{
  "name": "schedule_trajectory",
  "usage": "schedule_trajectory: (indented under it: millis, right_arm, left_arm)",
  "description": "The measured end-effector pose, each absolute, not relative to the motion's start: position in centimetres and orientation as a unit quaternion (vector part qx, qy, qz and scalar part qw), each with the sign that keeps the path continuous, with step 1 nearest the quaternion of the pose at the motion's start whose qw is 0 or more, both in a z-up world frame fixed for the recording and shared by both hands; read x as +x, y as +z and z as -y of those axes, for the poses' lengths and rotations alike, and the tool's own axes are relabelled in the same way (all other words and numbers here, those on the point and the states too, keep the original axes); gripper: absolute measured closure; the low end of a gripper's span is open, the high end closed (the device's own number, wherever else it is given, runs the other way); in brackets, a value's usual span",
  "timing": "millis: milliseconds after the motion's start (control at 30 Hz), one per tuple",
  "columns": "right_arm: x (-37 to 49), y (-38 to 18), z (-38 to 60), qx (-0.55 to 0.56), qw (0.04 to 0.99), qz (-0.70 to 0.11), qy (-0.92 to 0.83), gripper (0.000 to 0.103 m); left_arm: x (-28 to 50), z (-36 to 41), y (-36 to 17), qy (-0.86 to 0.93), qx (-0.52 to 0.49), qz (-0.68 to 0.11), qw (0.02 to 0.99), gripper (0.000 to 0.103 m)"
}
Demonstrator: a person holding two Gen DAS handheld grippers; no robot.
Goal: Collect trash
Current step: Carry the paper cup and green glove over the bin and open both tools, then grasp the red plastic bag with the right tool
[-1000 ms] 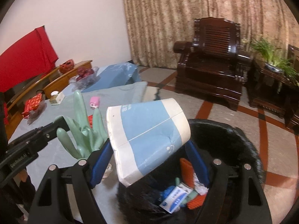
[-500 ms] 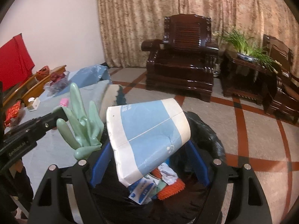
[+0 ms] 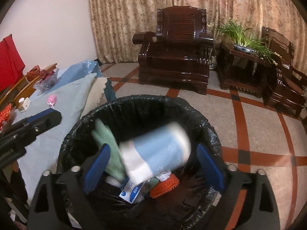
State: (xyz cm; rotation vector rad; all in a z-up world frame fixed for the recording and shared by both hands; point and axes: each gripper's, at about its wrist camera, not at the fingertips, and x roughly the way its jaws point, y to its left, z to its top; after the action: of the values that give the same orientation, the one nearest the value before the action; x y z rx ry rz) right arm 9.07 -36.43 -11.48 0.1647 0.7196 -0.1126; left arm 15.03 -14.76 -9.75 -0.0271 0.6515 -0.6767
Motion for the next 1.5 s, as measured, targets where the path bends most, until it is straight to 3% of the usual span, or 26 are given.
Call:
schedule_trajectory:
  millis: [133, 300, 900, 1500]
  right_arm:
    - [8.8, -11.1, 36.0, 0.086, 0.936, -0.337, -0.053, 0.006]
    - [9.5, -10.2, 34.3, 0.085, 0.941, -0.325, -0.028, 0.006]
    - [17.4, -8.3, 19.1, 0.039, 0.946, -0.301, 0.115, 0.006]
    - [26.2, -12.3, 6.9, 0.022, 0.927, -0.329, 0.178, 0.006]
  left_arm:
    - [15.0, 12.7, -9.5, -0.299, -0.021, -0.304, 0.904, 0.027]
    - [15.0, 8.8, -8.7, -0.252, -0.021, -0.29, 0.923, 0.014]
    - [16.2, -8.8, -8.5, -0.063, -0.041, -0.287, 0.955, 0.011]
    - [20.5, -18.7, -11.3, 0.025, -0.06, -0.307, 0.949, 0.011]
